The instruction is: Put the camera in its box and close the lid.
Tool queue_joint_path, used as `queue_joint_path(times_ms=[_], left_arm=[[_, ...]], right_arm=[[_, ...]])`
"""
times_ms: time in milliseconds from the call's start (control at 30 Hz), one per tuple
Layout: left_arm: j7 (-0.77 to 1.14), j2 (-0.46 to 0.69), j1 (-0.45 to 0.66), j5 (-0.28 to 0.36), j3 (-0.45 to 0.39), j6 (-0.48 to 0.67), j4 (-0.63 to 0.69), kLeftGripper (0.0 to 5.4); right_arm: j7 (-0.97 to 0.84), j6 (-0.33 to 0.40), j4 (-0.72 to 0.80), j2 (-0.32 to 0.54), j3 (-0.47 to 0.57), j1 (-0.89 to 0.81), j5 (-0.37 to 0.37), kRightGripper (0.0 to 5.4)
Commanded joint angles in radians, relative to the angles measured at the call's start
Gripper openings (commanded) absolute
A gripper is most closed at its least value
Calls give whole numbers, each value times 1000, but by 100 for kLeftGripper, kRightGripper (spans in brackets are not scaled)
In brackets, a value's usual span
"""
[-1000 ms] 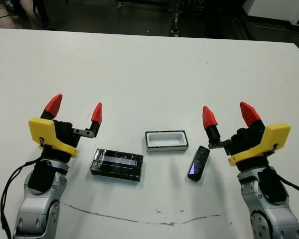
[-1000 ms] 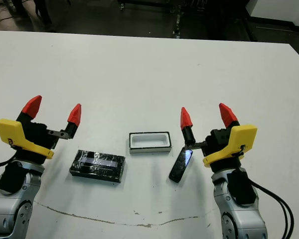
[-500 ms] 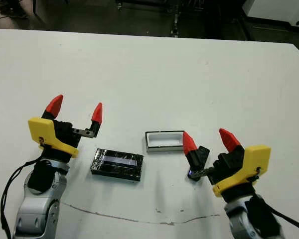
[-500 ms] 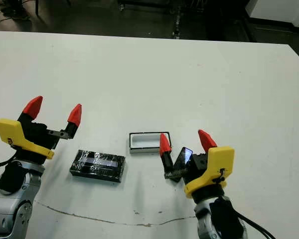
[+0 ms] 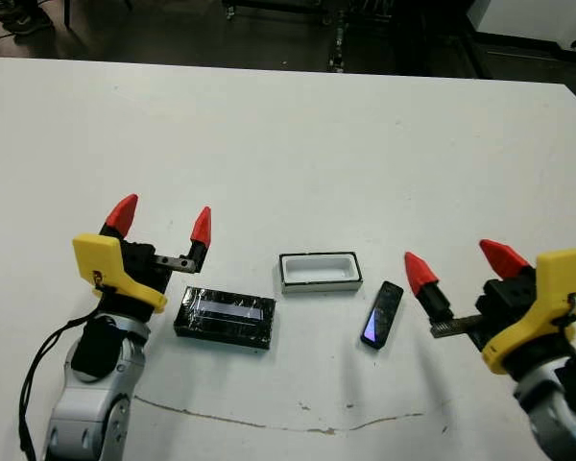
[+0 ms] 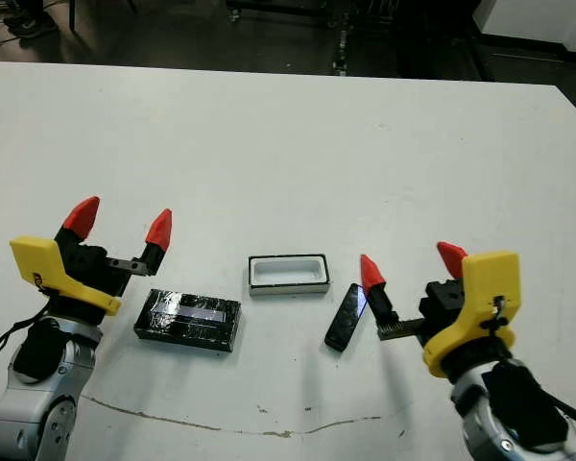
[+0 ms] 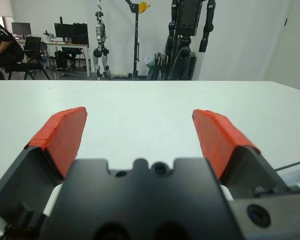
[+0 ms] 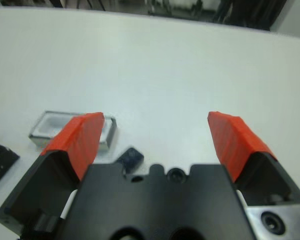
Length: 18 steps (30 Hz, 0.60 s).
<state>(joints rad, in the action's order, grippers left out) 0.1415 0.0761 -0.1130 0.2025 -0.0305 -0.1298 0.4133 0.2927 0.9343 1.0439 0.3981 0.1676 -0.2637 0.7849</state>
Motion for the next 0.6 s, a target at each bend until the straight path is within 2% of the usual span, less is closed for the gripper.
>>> queue_joint_path(times_ms=[33, 233, 433, 600], left_arm=[[-11, -8, -16, -18, 13, 6, -1, 540], [-11, -8, -22, -28, 19, 6, -1, 540], [-13, -19, -25, -23, 27, 3, 2, 540], [-19, -19, -27, -36, 32, 3, 3, 540]], right_arm=[[94, -28, 3, 21, -49, -53, 43, 536], [179, -8, 3, -8, -119, -49, 91, 536], [245, 54, 3, -20, -129, -5, 155, 536], [301, 92, -7, -63, -132, 30, 206, 536]])
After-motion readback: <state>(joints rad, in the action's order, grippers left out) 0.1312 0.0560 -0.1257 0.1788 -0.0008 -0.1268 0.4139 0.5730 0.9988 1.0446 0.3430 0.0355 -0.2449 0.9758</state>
